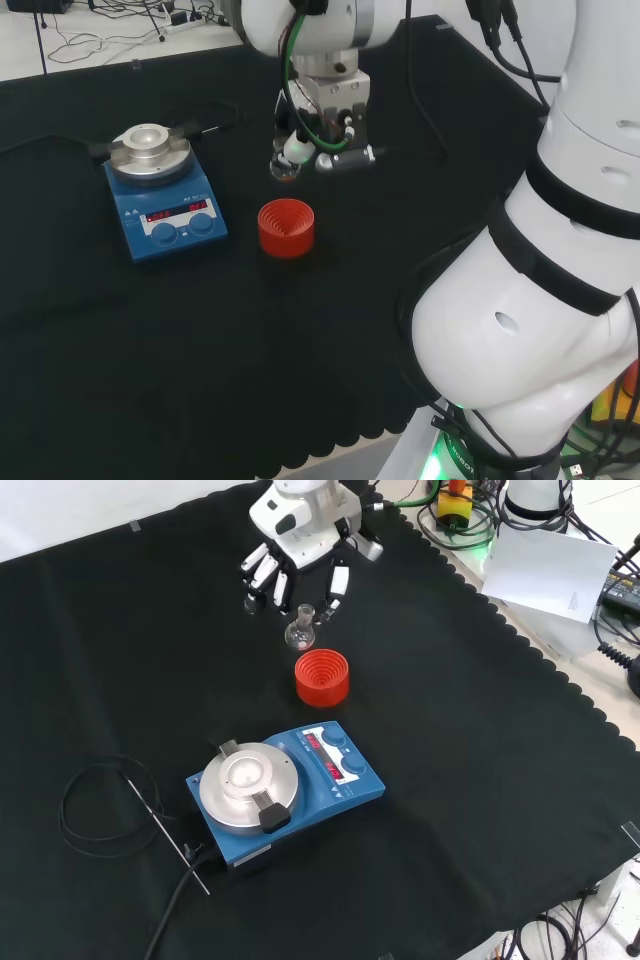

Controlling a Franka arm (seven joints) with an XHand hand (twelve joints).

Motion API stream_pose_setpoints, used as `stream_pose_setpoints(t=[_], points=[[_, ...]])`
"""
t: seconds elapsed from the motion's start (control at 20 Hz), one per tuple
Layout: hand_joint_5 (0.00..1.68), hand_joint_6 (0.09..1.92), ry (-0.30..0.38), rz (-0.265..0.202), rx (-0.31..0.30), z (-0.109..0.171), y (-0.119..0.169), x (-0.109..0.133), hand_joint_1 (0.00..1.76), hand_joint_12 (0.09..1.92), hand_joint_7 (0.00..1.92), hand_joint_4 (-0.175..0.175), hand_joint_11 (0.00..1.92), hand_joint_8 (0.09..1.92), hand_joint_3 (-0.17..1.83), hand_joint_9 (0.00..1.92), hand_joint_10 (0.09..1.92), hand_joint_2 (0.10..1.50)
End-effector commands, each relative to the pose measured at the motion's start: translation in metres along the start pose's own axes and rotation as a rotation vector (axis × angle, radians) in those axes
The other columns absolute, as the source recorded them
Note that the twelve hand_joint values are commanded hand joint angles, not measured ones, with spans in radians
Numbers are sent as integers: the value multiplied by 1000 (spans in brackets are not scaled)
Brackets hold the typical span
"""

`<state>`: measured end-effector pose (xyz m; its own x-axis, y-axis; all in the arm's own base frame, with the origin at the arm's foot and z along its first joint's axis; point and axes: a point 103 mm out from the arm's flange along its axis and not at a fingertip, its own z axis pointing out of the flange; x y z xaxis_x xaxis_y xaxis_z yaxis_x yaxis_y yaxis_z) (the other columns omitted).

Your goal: Place the round-bottom flask on the heater.

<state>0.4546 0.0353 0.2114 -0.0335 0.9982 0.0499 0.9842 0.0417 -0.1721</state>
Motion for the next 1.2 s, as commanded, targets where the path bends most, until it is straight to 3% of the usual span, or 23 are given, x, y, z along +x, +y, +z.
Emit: stream_pose_setpoints(t=[0.05,0.65,1.2], points=[[1154,929,-32,-32,24,-29,18,21,1121,1405,299,55,168,668,757,560,611,664],[1155,932,-46,-131,44,-64,94,70,1119,1409,306,69,154,675,764,553,616,661],[1154,934,-86,-221,61,-59,140,117,1116,1409,340,81,165,687,769,586,630,658]])
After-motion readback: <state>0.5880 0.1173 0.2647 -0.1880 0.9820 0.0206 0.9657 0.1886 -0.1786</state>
